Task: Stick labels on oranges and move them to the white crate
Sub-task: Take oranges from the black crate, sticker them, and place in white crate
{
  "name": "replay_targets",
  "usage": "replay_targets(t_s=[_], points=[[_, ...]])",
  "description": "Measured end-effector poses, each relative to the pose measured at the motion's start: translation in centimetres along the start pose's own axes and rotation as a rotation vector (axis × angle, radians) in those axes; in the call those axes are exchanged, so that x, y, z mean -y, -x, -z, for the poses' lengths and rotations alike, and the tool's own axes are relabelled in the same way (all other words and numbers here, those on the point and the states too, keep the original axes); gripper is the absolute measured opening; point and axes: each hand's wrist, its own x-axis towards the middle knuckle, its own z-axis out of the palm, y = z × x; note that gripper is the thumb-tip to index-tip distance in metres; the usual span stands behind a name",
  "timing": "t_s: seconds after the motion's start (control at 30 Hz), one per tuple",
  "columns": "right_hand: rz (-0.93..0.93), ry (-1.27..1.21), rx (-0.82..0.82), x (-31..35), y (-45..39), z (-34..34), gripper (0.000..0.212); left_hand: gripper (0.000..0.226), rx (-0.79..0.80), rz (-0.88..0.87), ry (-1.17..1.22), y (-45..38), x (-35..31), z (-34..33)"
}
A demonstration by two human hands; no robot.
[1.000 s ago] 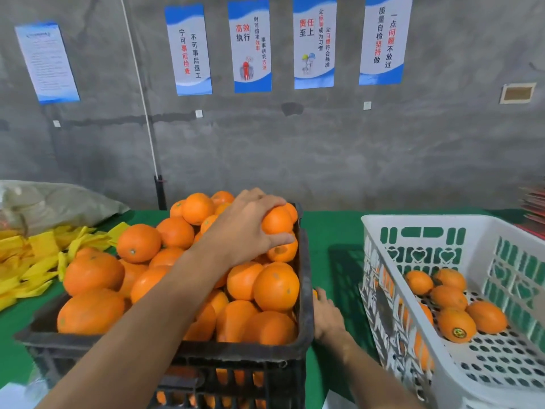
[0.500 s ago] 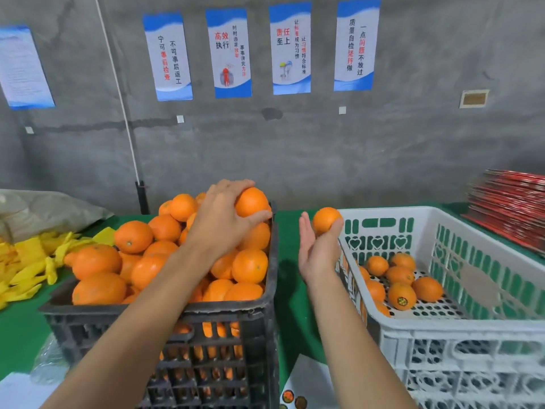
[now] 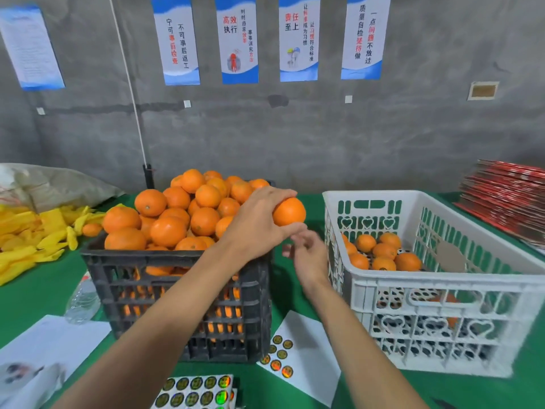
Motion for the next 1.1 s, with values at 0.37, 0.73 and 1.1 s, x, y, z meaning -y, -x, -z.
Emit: replay_targets(t_s=[0.37, 0.73, 1.1], points=[[-0.037, 1.076, 0.593, -13.9, 5.0, 8.3, 0.040, 0.067, 0.310, 0.130, 0.163, 0.8, 1.1, -0.8], [0.023, 0.895, 0.542, -14.6, 4.8, 9.2, 0.015, 0.067, 0.324, 0.152, 0.179, 1.1, 1.1, -1.0], [0.095, 0.919, 0.524, -14.4, 4.8, 9.4, 0.017, 0.068, 0.316, 0.164, 0.198, 1.2, 0.8, -0.9]])
